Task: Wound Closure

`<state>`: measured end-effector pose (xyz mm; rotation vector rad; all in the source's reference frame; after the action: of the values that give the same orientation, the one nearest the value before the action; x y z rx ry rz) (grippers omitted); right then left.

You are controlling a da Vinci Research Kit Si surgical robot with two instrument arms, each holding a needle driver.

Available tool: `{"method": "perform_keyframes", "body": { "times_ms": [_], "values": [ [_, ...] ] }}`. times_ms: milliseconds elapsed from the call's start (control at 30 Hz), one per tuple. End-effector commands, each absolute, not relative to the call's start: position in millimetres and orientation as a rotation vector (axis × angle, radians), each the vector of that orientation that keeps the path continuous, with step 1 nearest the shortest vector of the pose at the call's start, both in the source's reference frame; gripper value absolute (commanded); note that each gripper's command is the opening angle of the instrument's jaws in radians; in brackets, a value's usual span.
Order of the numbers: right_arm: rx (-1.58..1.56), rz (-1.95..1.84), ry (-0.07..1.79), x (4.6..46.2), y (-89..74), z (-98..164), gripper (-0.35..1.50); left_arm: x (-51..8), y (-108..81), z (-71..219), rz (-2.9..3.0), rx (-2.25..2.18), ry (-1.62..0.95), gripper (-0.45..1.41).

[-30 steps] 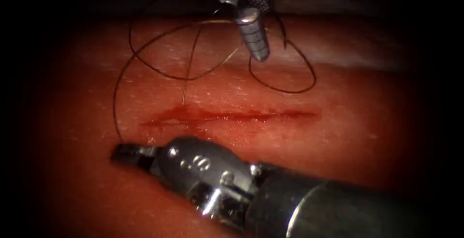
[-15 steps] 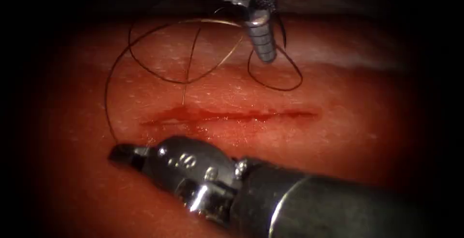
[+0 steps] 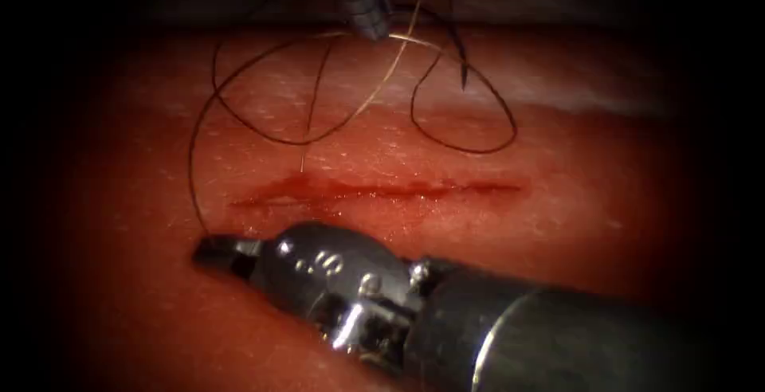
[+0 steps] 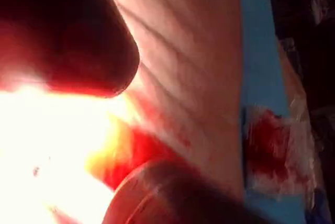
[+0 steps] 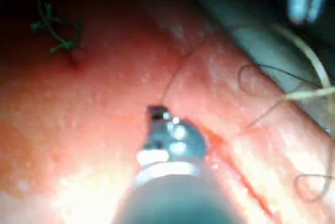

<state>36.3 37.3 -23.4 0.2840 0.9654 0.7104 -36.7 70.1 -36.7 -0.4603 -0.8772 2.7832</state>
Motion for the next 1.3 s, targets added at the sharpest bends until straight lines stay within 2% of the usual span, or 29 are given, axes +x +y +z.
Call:
{"method": "perform_keyframes", "body": {
  "times_ms": [33, 400, 433, 500, 533, 567, 600, 633, 667, 733, 1300],
  "values": [
    [0.277, 0.718, 0.971, 36.2, 37.8, -23.5, -0.35, -36.8, 71.0, -36.7, 2.776, -0.479, -0.860, -0.35],
    [0.267, 0.718, 0.972, 35.1, 37.6, -23.5, -0.35, -34.7, 71.9, -37.2, 2.757, -0.557, -0.805, -0.35],
    [0.265, 0.718, 0.972, 35.3, 37.5, -23.4, -0.35, -35.4, 72.1, -36.9, 2.750, -0.555, -0.799, -0.17],
    [0.264, 0.718, 0.972, 35.4, 37.4, -23.3, -0.35, -35.7, 72.2, -36.8, 2.745, -0.560, -0.793, -0.15],
    [0.261, 0.719, 0.974, 35.7, 37.3, -23.2, -0.35, -36.5, 72.1, -36.6, 2.712, -0.546, -0.781, 0.21],
    [0.258, 0.719, 0.971, 36.1, 37.2, -23.0, -0.35, -37.3, 71.5, -36.2, 2.705, -0.533, -0.766, 0.38],
    [0.258, 0.719, 0.971, 36.1, 37.2, -23.0, -0.35, -37.3, 71.5, -36.2, 2.705, -0.533, -0.766, 0.38],
    [0.256, 0.720, 0.970, 36.4, 37.1, -22.9, -0.35, -38.2, 70.7, -35.6, 2.697, -0.526, -0.767, 0.53],
    [0.256, 0.720, 0.970, 36.4, 37.1, -22.9, -0.35, -38.2, 70.7, -35.6, 2.697, -0.526, -0.767, 0.53],
    [0.255, 0.721, 0.967, 36.7, 37.0, -22.8, -0.35, -39.0, 68.8, -34.2, 2.698, -0.516, -0.765, 0.68],
    [0.254, 0.721, 0.964, 37.1, 36.7, -22.8, -0.35, -40.9, 67.5, -31.7, 2.687, -0.517, -0.802, 0.67]
  ]
}}
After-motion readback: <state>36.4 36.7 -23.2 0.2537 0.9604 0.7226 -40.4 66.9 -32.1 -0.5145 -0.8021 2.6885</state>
